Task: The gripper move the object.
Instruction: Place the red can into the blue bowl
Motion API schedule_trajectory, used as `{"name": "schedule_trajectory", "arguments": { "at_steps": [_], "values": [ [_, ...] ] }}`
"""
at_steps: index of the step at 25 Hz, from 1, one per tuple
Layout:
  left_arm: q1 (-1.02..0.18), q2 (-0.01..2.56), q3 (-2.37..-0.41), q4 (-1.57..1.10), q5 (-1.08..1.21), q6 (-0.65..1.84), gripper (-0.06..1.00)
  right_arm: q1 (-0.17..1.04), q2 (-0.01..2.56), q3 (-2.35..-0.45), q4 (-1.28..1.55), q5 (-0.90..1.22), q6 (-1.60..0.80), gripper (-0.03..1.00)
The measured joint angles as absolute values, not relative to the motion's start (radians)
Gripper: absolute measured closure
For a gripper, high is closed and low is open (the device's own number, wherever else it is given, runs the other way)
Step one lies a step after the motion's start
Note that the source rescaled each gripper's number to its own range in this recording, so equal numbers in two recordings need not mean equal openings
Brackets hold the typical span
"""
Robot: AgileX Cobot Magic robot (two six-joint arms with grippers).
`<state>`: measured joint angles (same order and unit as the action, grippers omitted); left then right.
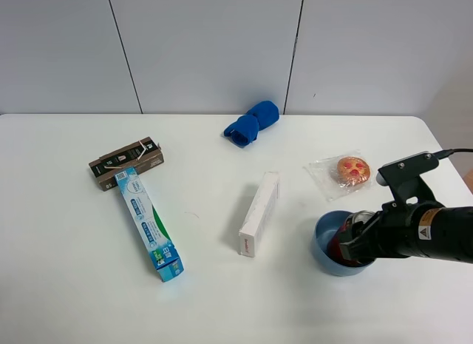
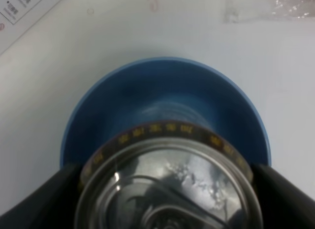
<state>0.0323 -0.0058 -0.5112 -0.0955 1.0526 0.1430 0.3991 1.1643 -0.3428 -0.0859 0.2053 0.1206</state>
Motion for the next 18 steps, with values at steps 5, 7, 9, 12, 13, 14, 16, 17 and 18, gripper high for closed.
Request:
{"name": "schedule_trajectory", "arguments": {
  "at_steps": [5,7,9,12,13,14,16,17,18],
  "values": [
    [0.032,-0.006,-0.511,-0.096,1.053,0.143,-0.06,0.399,1.162,-0.344,-0.086,0.175,0.137,0.81],
    [0.032,-0.006,-0.511,-0.096,1.053,0.143,-0.06,0.399,1.162,-0.344,-0.086,0.162,0.137,0.75],
    [0.032,-0.006,-0.511,-0.096,1.053,0.143,-0.06,0.399,1.162,-0.345,-0.086,0.16,0.137,0.73],
    [0.032,-0.006,-0.508,-0.096,1.053,0.143,-0.06,0.399,1.162,-0.345,-0.086,0.16,0.137,0.73],
    [0.032,-0.006,-0.507,-0.096,1.053,0.143,-0.06,0.399,1.162,-0.345,-0.086,0.161,0.137,0.73],
    [0.032,-0.006,-0.506,-0.096,1.053,0.143,-0.06,0.399,1.162,-0.345,-0.085,0.163,0.137,0.73],
    [0.032,-0.006,-0.506,-0.096,1.053,0.143,-0.06,0.399,1.162,-0.357,-0.075,0.192,0.137,0.73],
    [0.032,-0.006,-0.506,-0.096,1.053,0.143,-0.06,0.399,1.162,-0.372,-0.068,0.22,0.137,0.73],
    [0.032,-0.006,-0.506,-0.096,1.053,0.143,-0.06,0.399,1.162,-0.394,-0.063,0.249,0.137,0.73]
  ]
}}
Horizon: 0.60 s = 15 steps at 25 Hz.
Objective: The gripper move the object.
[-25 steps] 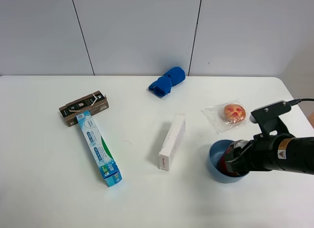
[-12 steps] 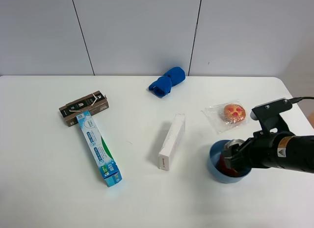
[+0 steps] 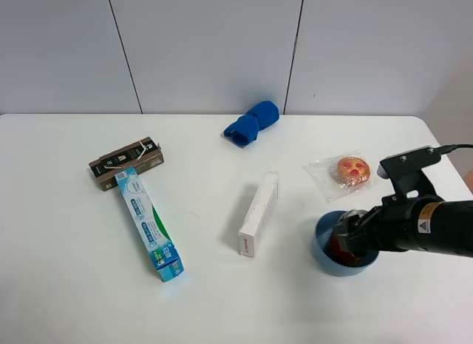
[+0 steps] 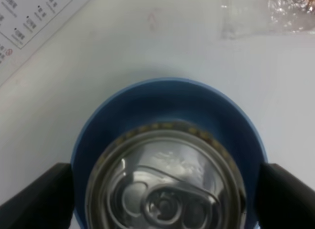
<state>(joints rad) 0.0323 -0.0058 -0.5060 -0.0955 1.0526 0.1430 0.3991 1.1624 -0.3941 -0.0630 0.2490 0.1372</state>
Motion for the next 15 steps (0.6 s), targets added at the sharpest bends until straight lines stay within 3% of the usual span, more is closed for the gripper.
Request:
{"name": "schedule_trajectory", "arguments": {
  "at_steps": [15],
  "values": [
    [0.032,-0.006,-0.506,-0.096,1.053,0.143,-0.06,0.399,1.162,-0.935,-0.04,0.948,0.065,0.73]
  ]
}}
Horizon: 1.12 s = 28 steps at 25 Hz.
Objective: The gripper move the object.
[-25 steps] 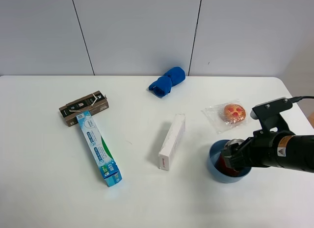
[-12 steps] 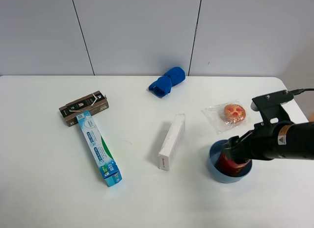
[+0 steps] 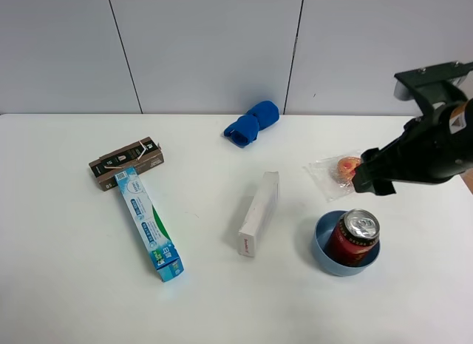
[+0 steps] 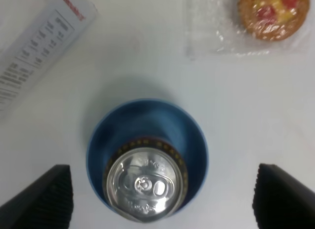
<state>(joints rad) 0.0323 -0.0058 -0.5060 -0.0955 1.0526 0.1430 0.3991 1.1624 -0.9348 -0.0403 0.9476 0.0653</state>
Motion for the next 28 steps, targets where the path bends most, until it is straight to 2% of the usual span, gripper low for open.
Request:
{"name": "schedule_trajectory", "arguments": {
  "at_steps": [7,10,14,22,28],
  "values": [
    [0.032,-0.006,-0.506,-0.096,1.053,0.143,-0.06,0.399,1.162,-1.184,-0.074,1.189,0.01,0.72],
    [0.032,-0.006,-0.506,-0.096,1.053,0.143,-0.06,0.389,1.16,-1.284,-0.141,1.207,-0.006,0.72],
    [0.032,-0.006,-0.506,-0.096,1.053,0.143,-0.06,0.302,1.138,-1.375,-0.17,1.208,-0.042,0.72],
    [0.032,-0.006,-0.506,-0.096,1.053,0.143,-0.06,0.062,1.02,-1.395,-0.182,1.21,-0.153,0.72],
    [0.032,-0.006,-0.506,-0.096,1.053,0.143,-0.06,0.021,0.851,-1.395,-0.181,1.21,-0.15,0.72]
  ]
}}
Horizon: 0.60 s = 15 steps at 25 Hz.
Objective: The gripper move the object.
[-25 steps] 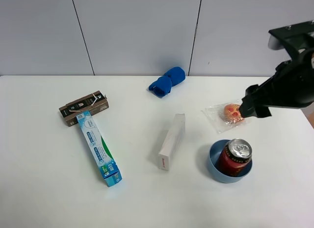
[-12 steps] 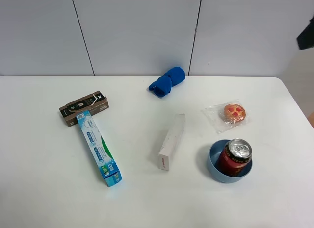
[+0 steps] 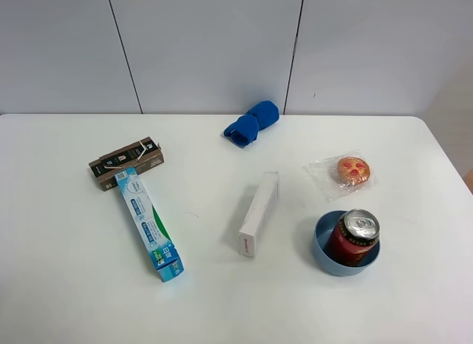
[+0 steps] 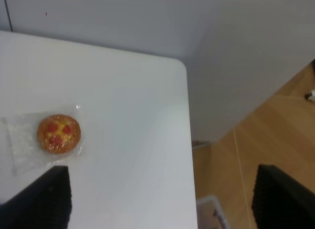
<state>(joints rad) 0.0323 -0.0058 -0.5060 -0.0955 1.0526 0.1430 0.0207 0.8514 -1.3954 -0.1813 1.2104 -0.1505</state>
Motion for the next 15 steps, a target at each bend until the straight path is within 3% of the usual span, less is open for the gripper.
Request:
{"name": "schedule_trajectory", "arguments": {
  "at_steps": [8,15],
  "values": [
    [0.032,-0.006,-0.506,-0.096,1.053,0.143,-0.06,0.02,0.617,-1.345,-0.181,1.21,-0.096,0.72],
    [0.032,-0.006,-0.506,-0.096,1.053,0.143,-0.06,0.02,0.355,-1.062,-0.17,1.216,-0.091,0.72]
  ]
}}
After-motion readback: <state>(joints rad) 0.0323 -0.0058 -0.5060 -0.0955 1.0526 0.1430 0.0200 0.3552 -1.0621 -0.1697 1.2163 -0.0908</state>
